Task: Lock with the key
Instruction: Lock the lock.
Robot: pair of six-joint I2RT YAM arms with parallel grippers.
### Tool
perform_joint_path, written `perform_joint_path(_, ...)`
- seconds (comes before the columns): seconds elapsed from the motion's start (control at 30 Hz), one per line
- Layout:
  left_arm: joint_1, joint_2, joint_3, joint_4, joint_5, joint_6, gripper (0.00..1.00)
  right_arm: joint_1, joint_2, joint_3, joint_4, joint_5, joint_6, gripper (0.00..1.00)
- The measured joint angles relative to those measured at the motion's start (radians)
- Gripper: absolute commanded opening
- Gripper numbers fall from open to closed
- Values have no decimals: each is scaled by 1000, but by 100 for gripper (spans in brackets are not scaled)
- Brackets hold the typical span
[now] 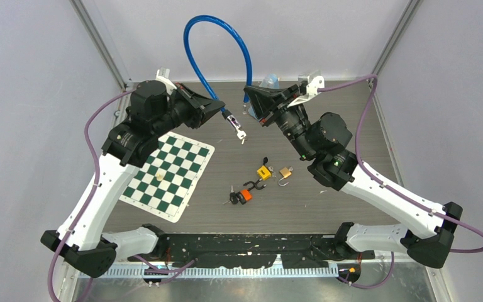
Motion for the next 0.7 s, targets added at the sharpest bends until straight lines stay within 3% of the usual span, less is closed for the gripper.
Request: perform_joint_path(0.7, 21, 3, -35, 8, 62, -103, 0, 36, 36, 22, 5, -111, -62, 5)
